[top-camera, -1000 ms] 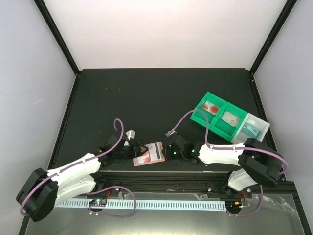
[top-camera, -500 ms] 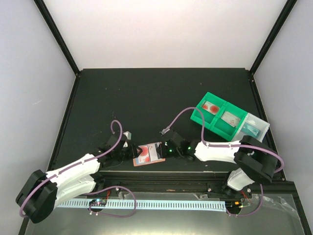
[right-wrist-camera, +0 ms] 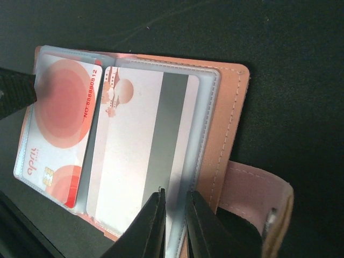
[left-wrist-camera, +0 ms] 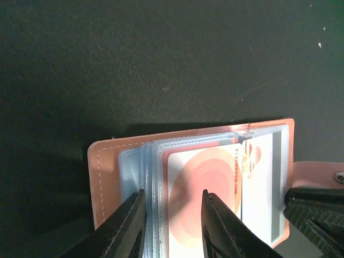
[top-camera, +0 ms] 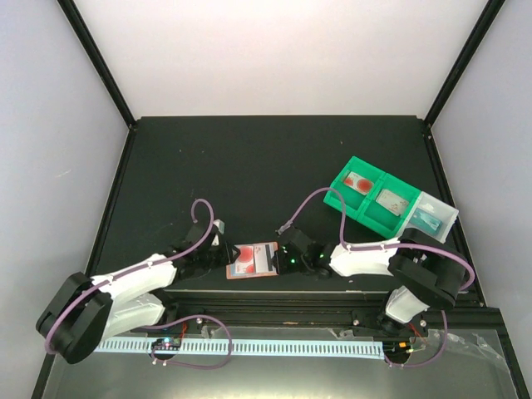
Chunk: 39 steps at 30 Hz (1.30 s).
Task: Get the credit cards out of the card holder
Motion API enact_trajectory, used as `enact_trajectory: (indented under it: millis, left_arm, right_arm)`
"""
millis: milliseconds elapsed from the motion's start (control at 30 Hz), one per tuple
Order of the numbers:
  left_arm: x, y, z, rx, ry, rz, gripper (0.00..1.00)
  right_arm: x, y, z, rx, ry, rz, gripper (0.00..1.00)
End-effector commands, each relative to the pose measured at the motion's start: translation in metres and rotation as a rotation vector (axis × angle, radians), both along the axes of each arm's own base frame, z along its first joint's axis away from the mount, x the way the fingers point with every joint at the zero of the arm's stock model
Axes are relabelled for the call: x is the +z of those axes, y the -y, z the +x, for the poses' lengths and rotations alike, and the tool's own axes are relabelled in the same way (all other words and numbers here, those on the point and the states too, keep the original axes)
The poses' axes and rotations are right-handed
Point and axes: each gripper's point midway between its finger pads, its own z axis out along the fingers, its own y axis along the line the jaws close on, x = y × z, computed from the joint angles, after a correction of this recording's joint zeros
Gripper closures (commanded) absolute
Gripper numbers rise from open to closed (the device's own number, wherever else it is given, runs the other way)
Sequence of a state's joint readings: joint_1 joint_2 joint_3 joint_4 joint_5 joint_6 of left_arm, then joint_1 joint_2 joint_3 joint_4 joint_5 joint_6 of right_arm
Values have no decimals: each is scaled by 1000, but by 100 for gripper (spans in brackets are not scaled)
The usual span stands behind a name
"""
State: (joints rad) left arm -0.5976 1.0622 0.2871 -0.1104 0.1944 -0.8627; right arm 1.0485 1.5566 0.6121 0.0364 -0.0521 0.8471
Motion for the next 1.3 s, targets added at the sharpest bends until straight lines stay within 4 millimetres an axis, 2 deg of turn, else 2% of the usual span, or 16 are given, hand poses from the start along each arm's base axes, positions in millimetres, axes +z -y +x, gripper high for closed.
enact_trajectory:
  millis: [0, 167, 300, 533, 700, 867, 1267]
  left_arm:
    - [6, -3, 18, 7, 49, 34, 69]
    - [14, -4, 25, 5, 65, 48, 69]
    - [27, 0, 25, -4, 81, 21, 62]
    - [46, 30, 16, -111, 96, -148, 54]
    - [46, 48, 8, -171, 82, -217, 53]
    - [41, 57, 6, -193, 63, -248, 54]
    - [12, 58, 0, -185, -5, -233, 57]
  right_arm:
    - [-6, 2, -3, -12, -7, 3, 86]
    - [-6, -2, -6, -4, -11, 5, 86]
    - [-5, -2, -8, -6, -14, 9, 87]
    - [-7, -2, -8, -20, -14, 8, 89]
    - [-10, -2, -8, -21, -22, 4, 89]
    - [-11, -1, -8, -24, -20, -1, 89]
    - [-13, -2, -8, -22, -24, -2, 91]
